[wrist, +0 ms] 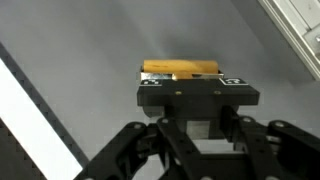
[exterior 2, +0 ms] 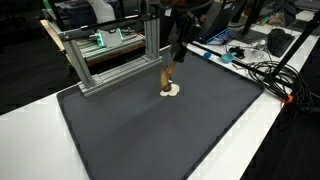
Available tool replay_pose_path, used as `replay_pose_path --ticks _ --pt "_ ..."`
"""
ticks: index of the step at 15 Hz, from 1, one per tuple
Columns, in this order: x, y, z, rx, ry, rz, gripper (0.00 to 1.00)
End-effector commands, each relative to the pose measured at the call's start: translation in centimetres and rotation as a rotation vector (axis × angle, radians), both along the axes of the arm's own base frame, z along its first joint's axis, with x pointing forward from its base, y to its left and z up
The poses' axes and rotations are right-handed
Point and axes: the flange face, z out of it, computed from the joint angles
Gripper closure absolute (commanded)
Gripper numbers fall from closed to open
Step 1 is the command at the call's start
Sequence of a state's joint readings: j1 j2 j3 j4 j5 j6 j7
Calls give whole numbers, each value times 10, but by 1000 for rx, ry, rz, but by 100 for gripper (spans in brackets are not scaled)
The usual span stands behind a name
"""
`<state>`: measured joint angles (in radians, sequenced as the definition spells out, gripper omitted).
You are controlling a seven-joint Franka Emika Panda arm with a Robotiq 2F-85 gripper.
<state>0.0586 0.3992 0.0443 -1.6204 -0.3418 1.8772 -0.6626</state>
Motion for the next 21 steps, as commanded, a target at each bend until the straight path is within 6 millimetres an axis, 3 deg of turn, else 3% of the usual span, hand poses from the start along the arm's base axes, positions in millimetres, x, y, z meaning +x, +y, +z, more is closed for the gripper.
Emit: replay_pose_path --ticks 1,4,7,8,9,12,13,14,19,21 --pt "-39 26 82 65 -106 -155 79" --pt "-71 72 124 143 -191 -287 79" --pt "-123 117 128 196 -251 -437 79" --pt "-84 105 129 164 -215 -353 79" --pt "-95 117 129 164 -218 -355 54" --pt "-91 112 125 162 -212 -357 54" --pt "-88 108 122 159 -206 -362 79" --pt "-91 105 117 185 -196 -436 79" --pt "-150 89 90 183 -214 -743 79" --pt "-169 83 91 218 -291 -792 79"
